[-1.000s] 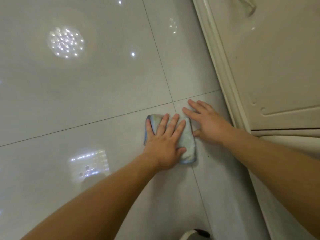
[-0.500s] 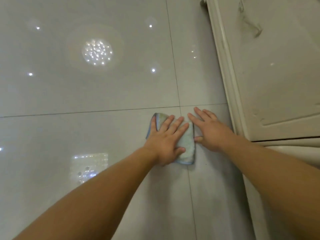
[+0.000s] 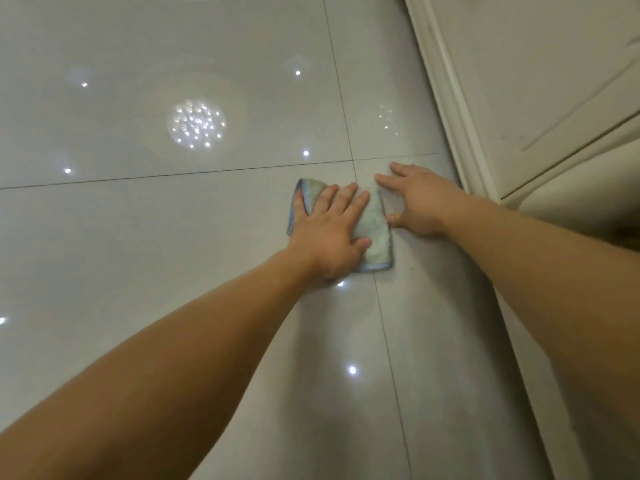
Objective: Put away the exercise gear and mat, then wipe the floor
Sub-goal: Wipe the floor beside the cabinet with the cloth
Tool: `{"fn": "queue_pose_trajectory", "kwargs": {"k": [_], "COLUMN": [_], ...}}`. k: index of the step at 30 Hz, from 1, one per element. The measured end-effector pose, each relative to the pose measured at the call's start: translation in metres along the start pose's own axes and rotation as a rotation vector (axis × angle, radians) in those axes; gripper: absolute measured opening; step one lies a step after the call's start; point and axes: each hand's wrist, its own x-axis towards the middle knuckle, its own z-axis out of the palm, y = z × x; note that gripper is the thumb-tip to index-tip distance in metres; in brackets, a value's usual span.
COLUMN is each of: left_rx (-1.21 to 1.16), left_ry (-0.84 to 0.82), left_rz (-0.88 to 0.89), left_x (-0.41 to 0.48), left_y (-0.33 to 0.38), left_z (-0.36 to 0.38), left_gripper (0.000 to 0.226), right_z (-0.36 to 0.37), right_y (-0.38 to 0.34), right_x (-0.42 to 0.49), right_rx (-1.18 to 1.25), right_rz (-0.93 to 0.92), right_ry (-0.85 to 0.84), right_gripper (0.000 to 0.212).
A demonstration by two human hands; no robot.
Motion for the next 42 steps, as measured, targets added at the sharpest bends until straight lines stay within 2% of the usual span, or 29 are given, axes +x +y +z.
{"fn": "queue_pose_trajectory", "kwargs": {"k": [4, 9, 14, 19, 28, 42], "left_rx": [-0.015, -0.023, -0.017, 0.018, 0.063, 0.069], "left_ry": [-0.017, -0.026, -0.002, 0.066, 0.056, 0.096], "left_rz": [-0.024, -0.031, 0.018, 0.059, 0.019, -0.126], "left_x": [-0.034, -0.081, -0.127, -0.134, -0.169, -0.24], "left_y": [0.023, 0.05, 0.066, 0.053, -0.023, -0.149], "left_z": [0.013, 0.029, 0.048, 0.055, 0.035, 0.012], "left_gripper": [0.079, 0.079, 0.077, 0.07, 0.075, 0.074], "right_z": [0.017, 0.019, 0.022, 0.037, 0.038, 0.046], "right_y": [-0.006, -0.007, -0.014, -0.03, -0.071, -0.205], "right_x": [-0.021, -0.039, -0.051, -0.071, -0.074, -0.032], "right_rx": [0.045, 0.148, 0.141, 0.13, 0.064, 0.026], "right_rz": [0.008, 0.053, 0.027, -0.053, -0.153, -0.444], "right_ry": [0.131, 0.14, 0.118, 0.073, 0.076, 0.038], "right_gripper": [0.064, 0.068, 0.068, 0.07, 0.07, 0.071]}}
